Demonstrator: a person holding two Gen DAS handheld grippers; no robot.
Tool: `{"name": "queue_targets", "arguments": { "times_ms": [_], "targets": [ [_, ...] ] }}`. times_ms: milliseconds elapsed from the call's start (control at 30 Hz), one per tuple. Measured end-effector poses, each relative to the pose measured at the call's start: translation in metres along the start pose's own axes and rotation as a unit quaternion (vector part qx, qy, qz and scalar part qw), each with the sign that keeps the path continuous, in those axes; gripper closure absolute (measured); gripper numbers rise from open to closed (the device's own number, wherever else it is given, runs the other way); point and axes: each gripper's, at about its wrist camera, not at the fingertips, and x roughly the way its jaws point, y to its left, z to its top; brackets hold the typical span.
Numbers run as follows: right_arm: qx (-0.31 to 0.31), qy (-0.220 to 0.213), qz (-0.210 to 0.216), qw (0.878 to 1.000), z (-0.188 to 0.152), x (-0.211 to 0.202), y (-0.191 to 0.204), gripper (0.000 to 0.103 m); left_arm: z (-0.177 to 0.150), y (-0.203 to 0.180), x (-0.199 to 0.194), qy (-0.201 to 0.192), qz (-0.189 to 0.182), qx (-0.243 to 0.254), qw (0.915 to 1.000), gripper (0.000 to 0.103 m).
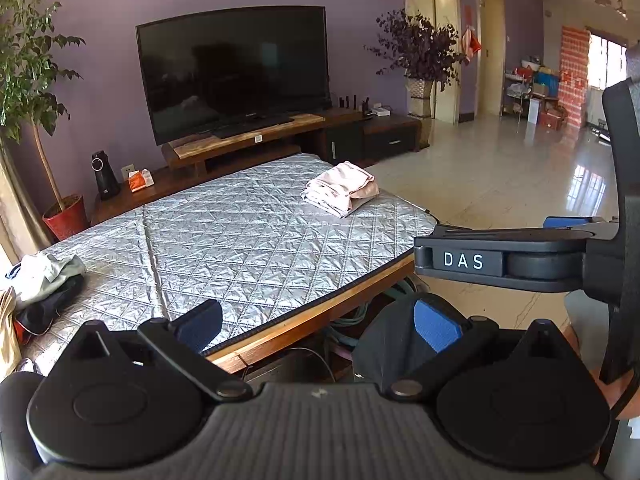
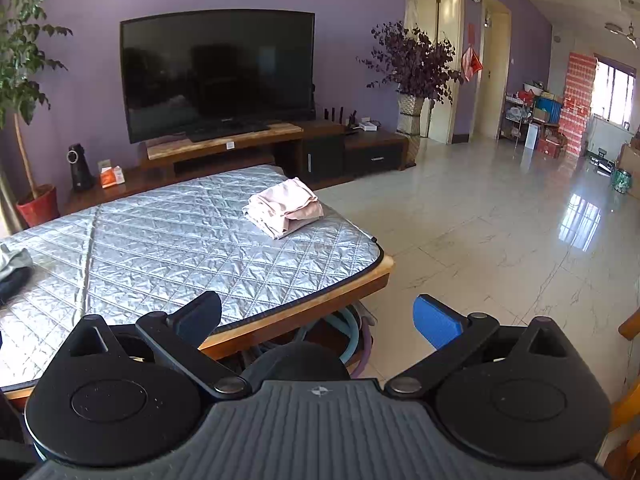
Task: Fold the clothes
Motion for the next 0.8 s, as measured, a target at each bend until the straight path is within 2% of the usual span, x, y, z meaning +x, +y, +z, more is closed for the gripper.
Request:
{"name": "queue_targets", "arguments": {
  "times_ms": [800],
  "targets": [
    [-0.009, 0.004, -0.002, 1.0, -0.0047, 0.0024, 0.0032, 0.0, -0.0035, 0.0003, 0.0008, 0.003, 0.001, 0.001, 1.0, 0.001]
  ]
}}
